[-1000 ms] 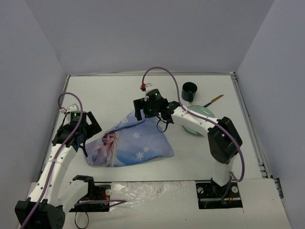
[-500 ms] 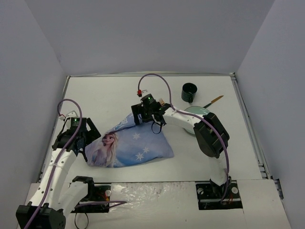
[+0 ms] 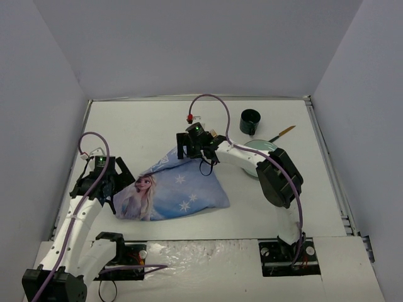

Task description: Set the dinner table for one person

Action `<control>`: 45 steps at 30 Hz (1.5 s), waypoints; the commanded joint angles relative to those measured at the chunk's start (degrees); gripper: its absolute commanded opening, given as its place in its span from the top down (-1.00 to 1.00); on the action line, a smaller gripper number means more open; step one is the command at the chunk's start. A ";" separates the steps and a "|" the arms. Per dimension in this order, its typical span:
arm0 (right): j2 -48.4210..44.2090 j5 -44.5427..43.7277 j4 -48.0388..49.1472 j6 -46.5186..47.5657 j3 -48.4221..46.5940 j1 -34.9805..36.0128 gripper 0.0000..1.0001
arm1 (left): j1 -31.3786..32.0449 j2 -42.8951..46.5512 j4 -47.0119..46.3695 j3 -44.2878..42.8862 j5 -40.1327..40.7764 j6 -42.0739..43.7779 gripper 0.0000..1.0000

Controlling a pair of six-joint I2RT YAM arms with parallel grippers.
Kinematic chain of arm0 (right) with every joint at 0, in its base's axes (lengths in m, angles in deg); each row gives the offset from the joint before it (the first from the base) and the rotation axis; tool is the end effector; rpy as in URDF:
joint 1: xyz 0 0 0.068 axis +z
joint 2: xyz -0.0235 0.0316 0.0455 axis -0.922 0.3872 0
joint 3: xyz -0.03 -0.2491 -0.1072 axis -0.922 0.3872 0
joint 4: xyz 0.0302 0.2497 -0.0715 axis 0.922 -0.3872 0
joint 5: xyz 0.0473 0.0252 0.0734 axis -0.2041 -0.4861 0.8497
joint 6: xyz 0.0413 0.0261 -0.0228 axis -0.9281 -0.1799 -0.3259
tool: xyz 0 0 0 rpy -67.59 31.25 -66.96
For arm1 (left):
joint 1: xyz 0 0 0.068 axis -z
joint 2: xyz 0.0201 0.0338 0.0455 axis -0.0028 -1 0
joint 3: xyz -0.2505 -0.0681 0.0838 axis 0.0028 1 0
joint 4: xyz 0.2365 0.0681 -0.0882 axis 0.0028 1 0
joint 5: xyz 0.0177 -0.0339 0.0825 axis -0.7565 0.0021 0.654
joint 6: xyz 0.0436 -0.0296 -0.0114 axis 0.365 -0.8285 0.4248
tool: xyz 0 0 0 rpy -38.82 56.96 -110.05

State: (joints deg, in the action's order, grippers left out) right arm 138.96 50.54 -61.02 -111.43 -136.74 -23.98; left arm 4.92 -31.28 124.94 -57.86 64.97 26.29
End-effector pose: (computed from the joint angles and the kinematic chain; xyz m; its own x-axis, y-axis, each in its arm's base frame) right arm 0.3386 0.3174 0.2148 -0.6554 0.0429 -0.7540 -0.4060 0.8218 0.3997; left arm 0.1715 -0.0097 0.2593 -0.5706 -0.5816 -0.5798 -0.4932 0.8072 -0.3242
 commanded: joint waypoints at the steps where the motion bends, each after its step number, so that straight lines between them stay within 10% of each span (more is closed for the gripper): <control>1: 0.37 -1.10 1.70 -4.33 -0.83 1.00 -0.60 | -0.34 0.03 -2.15 -0.32 -0.34 -0.46 -0.94; 34: 4.18 3.48 6.36 0.99 -5.06 1.40 -0.04 | -0.34 1.53 -2.26 1.35 -1.74 0.44 -0.94; 45: 3.44 2.81 6.28 2.32 -6.22 1.49 0.60 | -0.34 1.63 -2.26 1.70 -1.76 0.53 -0.94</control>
State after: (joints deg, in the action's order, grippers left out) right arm 144.08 53.98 -57.16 -110.11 -140.13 -22.89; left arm 4.92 -30.12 123.95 -55.57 63.15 26.38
